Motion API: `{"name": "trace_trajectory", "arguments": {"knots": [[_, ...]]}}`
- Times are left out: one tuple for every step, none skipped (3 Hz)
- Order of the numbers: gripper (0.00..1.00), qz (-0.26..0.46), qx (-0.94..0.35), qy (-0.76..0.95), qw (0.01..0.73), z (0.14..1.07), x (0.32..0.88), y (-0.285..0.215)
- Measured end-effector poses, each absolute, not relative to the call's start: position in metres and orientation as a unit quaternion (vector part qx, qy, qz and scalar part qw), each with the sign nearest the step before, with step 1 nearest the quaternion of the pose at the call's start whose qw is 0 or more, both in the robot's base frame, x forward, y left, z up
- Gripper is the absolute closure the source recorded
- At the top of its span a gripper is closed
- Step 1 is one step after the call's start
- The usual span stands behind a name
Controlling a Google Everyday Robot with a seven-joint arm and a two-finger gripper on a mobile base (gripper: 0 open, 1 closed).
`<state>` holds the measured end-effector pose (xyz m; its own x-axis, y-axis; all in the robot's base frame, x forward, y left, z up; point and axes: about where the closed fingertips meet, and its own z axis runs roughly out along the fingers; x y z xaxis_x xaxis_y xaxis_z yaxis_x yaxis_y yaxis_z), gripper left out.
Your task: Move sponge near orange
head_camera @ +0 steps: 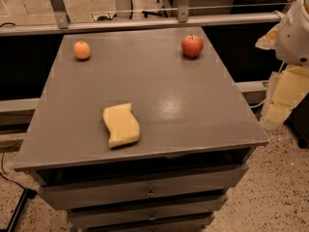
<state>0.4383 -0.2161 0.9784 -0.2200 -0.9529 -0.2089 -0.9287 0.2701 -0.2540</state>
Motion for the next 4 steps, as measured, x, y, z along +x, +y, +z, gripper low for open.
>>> {"name": "trace_trajectory", "arguments": {"knots": [[0.00, -0.037, -0.603, 0.780, 0.163, 0.978, 0.438, -0.216], [0.00, -0.015, -0.617, 0.765, 0.182, 0.965, 0.446, -0.186], [0.00, 0.032, -0.639, 0.739, 0.213, 0.935, 0.459, -0.132], [0.00, 0.075, -0.651, 0.717, 0.236, 0.906, 0.471, -0.082]]}}
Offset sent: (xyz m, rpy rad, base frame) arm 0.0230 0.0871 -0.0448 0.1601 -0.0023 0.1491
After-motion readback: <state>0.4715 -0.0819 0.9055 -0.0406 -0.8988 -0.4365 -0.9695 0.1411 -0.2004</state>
